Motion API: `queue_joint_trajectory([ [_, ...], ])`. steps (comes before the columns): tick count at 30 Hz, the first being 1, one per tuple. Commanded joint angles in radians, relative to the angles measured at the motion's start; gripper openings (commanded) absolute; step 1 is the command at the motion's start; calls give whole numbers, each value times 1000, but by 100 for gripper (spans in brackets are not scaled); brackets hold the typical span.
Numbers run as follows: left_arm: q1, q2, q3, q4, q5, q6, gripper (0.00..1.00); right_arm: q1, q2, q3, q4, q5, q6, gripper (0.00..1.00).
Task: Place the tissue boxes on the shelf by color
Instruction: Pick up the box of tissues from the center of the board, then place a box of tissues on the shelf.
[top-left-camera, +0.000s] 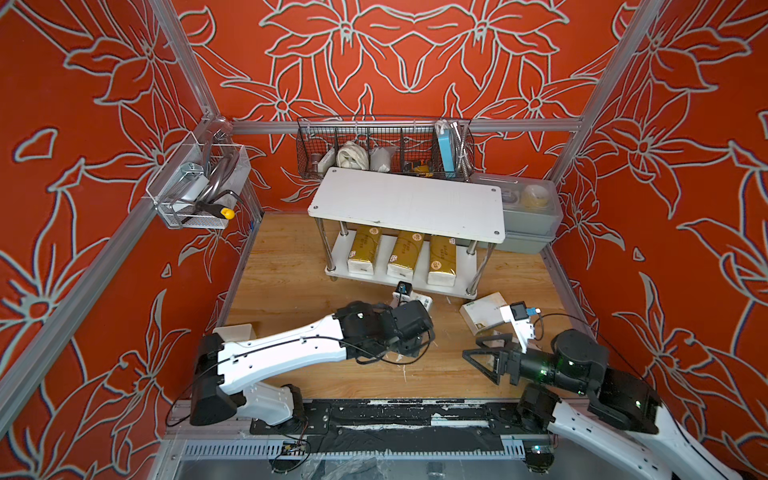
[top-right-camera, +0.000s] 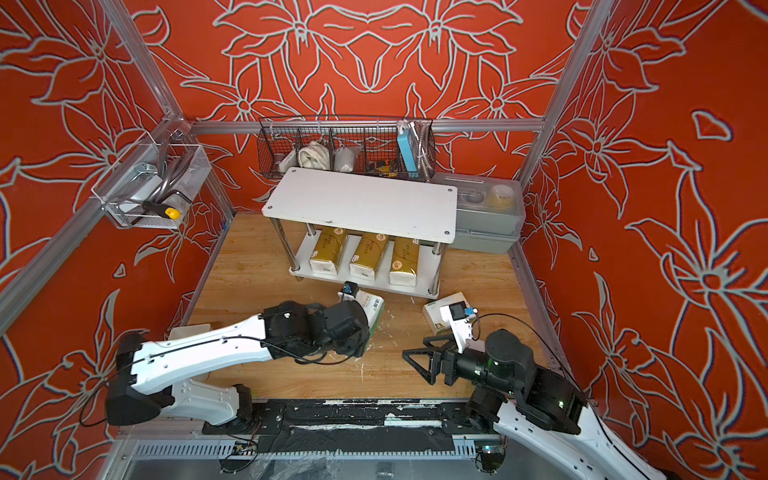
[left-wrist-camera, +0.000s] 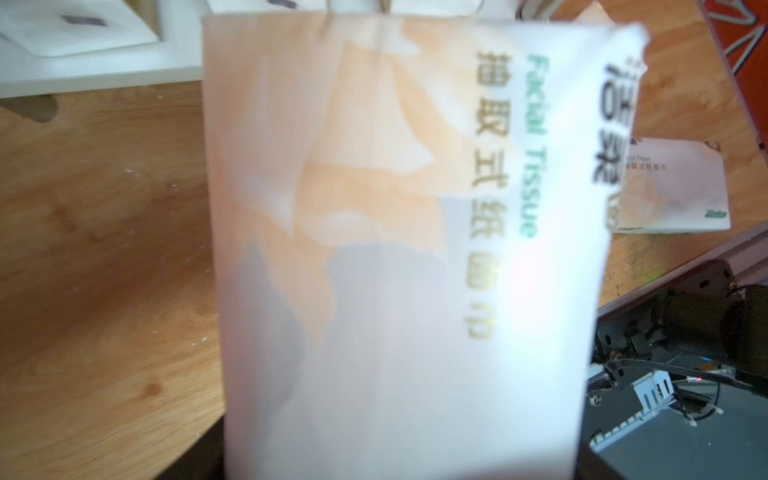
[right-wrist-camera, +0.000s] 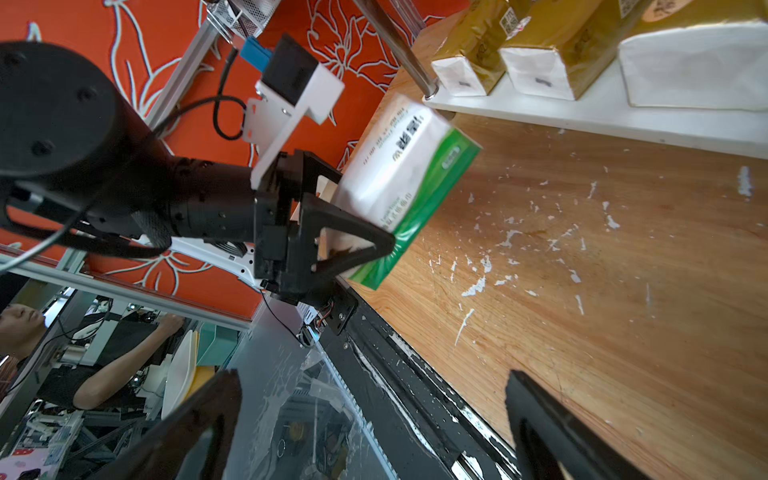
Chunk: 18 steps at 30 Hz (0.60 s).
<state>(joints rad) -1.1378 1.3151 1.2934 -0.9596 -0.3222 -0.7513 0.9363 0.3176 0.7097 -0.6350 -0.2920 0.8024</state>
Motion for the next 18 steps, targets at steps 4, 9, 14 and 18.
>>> queue_joint_trajectory([
  [4,89,-107,156,-167,-57,113,78,4,92,67,161,-99,-34,99],
  [9,161,-109,290,-204,-74,211,79,4,173,91,230,-112,-21,99],
  [14,292,-86,410,-179,-61,324,80,4,255,125,285,-129,-15,99],
  [18,374,-41,511,-144,-62,397,80,4,319,158,324,-141,-12,99],
])
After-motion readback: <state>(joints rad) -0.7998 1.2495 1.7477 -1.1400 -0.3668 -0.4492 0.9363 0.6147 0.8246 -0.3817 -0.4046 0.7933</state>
